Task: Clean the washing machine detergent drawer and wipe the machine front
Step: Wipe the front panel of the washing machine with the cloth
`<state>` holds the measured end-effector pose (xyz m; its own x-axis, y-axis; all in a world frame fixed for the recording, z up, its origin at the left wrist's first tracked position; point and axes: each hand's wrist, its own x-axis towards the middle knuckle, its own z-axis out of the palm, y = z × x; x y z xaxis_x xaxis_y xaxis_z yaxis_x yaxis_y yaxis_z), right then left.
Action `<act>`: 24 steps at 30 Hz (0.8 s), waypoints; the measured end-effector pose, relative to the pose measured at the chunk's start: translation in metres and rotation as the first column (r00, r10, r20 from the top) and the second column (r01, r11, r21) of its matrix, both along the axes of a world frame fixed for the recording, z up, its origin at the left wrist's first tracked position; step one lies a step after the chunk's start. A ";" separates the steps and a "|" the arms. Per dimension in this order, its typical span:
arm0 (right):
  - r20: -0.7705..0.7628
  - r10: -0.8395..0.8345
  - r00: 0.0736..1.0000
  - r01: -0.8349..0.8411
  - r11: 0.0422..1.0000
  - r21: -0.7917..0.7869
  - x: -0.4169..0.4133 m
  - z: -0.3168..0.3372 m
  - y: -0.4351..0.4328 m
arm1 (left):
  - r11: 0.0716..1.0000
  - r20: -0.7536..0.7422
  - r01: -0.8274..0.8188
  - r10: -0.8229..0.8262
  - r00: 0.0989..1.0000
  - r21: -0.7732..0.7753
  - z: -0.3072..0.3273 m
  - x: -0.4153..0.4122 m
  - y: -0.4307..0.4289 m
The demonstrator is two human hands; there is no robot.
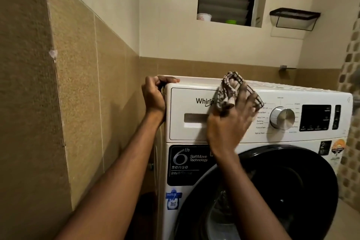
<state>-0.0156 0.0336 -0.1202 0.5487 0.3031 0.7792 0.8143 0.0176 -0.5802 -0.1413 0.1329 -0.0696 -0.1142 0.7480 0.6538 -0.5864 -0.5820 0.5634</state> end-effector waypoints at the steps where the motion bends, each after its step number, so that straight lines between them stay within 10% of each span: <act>1: 0.040 0.010 0.999 -0.009 1.000 -0.014 -0.015 0.000 -0.001 | 1.000 0.002 0.009 -0.009 1.000 -0.003 0.000 0.000 0.000; 5: 0.778 0.148 0.611 -0.043 0.987 -0.153 -0.007 -0.033 -0.012 | 0.999 0.012 0.025 -0.024 1.000 -0.035 0.003 0.001 -0.002; 7: 0.641 0.085 0.763 -0.014 0.993 -0.114 0.018 -0.043 -0.015 | 1.000 0.013 0.006 -0.006 1.000 -0.027 0.003 0.001 -0.002; 9: 0.040 0.101 0.994 -0.100 0.995 -0.004 0.018 -0.043 -0.018 | 1.000 0.009 -0.010 0.010 1.000 -0.023 0.002 0.000 -0.002; 11: -0.238 0.182 0.954 -0.182 0.983 0.024 -0.007 -0.038 -0.022 | 1.000 0.003 -0.009 0.009 1.000 -0.014 0.001 0.000 -0.002; 13: 0.221 0.226 0.949 -0.210 0.973 -0.093 -0.023 -0.046 -0.025 | 1.000 0.004 0.003 -0.003 1.000 -0.023 0.002 0.000 -0.001; 15: 0.711 0.201 0.673 -0.087 0.977 -0.194 -0.006 -0.061 -0.025 | 0.999 0.012 0.020 -0.020 1.000 -0.030 0.003 0.001 -0.001; 17: 0.672 0.123 0.731 -0.040 0.990 -0.137 0.018 -0.064 -0.023 | 0.999 0.012 0.017 -0.016 1.000 -0.036 0.003 0.000 -0.001; 19: 0.226 0.046 0.973 -0.041 0.999 -0.026 0.021 -0.056 -0.020 | 0.999 0.003 0.002 -0.002 1.000 -0.039 0.002 0.000 0.000; 21: -0.125 0.069 0.990 -0.070 0.998 -0.005 0.006 -0.042 -0.014 | 0.999 -0.002 -0.004 0.003 1.000 -0.041 0.001 0.000 -0.001; 24: 0.360 0.127 0.924 -0.102 0.991 -0.086 -0.014 -0.033 -0.014 | 0.999 0.009 0.011 -0.010 1.000 -0.048 0.003 0.000 0.000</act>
